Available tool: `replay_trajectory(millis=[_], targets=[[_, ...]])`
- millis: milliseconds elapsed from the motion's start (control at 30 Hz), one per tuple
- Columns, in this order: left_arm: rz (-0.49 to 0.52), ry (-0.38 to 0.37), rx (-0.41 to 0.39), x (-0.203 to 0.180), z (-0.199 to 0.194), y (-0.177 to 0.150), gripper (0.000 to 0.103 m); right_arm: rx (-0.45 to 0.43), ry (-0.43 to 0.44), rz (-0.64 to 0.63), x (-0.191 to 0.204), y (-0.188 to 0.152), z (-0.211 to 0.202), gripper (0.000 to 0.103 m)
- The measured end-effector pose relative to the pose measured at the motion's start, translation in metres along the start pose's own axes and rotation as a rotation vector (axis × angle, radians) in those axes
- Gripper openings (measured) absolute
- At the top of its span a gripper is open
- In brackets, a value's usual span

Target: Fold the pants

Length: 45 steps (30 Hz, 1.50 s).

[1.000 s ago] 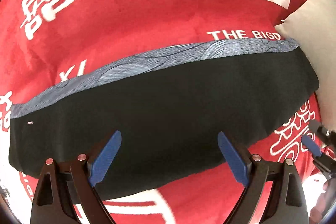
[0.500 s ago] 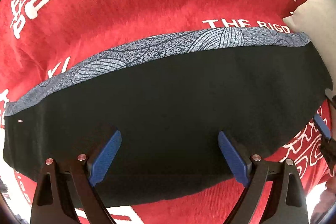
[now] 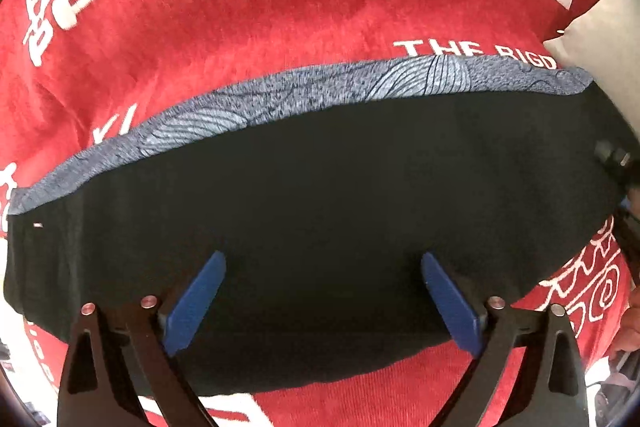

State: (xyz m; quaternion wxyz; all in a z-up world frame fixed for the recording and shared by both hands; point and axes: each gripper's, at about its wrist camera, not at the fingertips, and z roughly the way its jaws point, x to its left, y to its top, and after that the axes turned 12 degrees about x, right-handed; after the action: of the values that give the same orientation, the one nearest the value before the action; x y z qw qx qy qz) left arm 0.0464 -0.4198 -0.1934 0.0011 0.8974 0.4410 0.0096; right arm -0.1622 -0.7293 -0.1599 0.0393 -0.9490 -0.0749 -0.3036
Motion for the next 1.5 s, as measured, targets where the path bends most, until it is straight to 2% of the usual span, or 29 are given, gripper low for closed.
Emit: replay_trajectory(millis=[33,67,133,167,267,333,367,400,467,567,767,867,900,1000,1100,1133,1233,1367,1433,1500], targets=[[0.006,-0.011,-0.008,-0.001,-0.004,0.001,0.073,0.013,0.0,-0.004,0.001,0.001,0.0,0.014],[0.017,-0.031,-0.013,-0.003,-0.01,0.001,0.066,0.022,-0.007,-0.021,0.003,0.002,-0.001,0.014],[0.04,-0.09,-0.032,-0.005,-0.02,0.0,0.039,0.021,-0.028,-0.096,0.016,0.0,-0.008,0.013],[0.053,-0.123,-0.04,-0.007,-0.024,0.0,0.036,0.017,-0.038,-0.149,0.027,-0.003,-0.013,0.013],[0.1,-0.237,-0.061,-0.018,-0.027,-0.001,0.036,0.008,-0.046,-0.251,0.051,-0.011,-0.023,0.013],[0.138,-0.301,-0.016,-0.028,-0.008,-0.003,0.036,0.003,-0.052,-0.311,0.065,-0.017,-0.027,0.013],[0.143,-0.299,-0.003,-0.033,0.005,-0.006,0.036,0.002,-0.057,-0.342,0.072,-0.02,-0.029,0.013],[0.155,-0.285,-0.076,-0.035,0.006,-0.012,0.036,0.002,-0.063,-0.375,0.08,-0.024,-0.03,0.013],[0.183,-0.261,-0.115,-0.039,0.008,-0.016,0.036,0.003,-0.077,-0.434,0.094,-0.032,-0.032,0.013],[0.142,-0.322,-0.116,-0.03,0.011,-0.014,0.036,-0.008,-0.106,-0.528,0.116,-0.046,-0.035,0.013],[0.182,-0.363,-0.108,-0.022,0.013,-0.012,0.036,-0.022,-0.187,-0.778,0.169,-0.091,-0.035,0.013],[0.098,-0.44,-0.071,0.01,0.002,-0.014,0.036,-0.024,-0.248,-0.923,0.196,-0.125,-0.028,0.013],[0.064,-0.443,-0.078,0.027,-0.004,-0.016,0.036,-0.024,-0.267,-0.969,0.205,-0.137,-0.024,0.013],[-0.02,-0.391,-0.098,0.089,-0.017,-0.025,0.036,-0.021,-0.32,-1.069,0.221,-0.172,-0.009,0.013],[-0.113,-0.322,-0.101,0.148,-0.02,-0.039,0.075,-0.012,-0.392,-1.17,0.234,-0.211,0.018,0.013],[-0.152,-0.303,-0.11,0.174,-0.019,-0.043,0.075,-0.008,-0.418,-1.202,0.237,-0.224,0.029,0.013],[-0.211,-0.262,-0.096,0.21,-0.015,-0.045,0.075,0.031,-0.488,-1.278,0.238,-0.261,0.069,0.013],[-0.281,-0.217,-0.083,0.261,-0.003,-0.048,0.075,0.083,-0.633,-1.355,0.225,-0.307,0.128,0.014],[-0.303,-0.21,-0.07,0.28,0.003,-0.051,0.075,0.087,-0.713,-1.39,0.217,-0.323,0.148,0.016],[-0.306,-0.203,-0.066,0.291,0.004,-0.053,0.075,0.066,-0.811,-1.453,0.211,-0.34,0.162,0.024]])
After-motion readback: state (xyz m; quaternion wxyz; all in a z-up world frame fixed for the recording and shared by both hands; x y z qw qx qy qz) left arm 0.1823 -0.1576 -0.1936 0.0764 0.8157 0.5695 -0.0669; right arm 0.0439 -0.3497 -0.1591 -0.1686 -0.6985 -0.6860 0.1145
